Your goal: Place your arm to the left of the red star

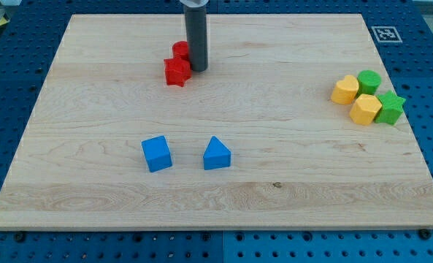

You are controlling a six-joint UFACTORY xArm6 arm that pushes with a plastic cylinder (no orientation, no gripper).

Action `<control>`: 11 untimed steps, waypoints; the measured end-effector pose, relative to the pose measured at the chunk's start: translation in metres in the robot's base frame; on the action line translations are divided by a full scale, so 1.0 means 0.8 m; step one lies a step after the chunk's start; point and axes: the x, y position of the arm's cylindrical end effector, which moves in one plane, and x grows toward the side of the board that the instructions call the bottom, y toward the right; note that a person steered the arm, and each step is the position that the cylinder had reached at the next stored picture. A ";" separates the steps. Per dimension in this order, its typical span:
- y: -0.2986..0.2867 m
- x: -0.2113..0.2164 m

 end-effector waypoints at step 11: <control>-0.188 0.016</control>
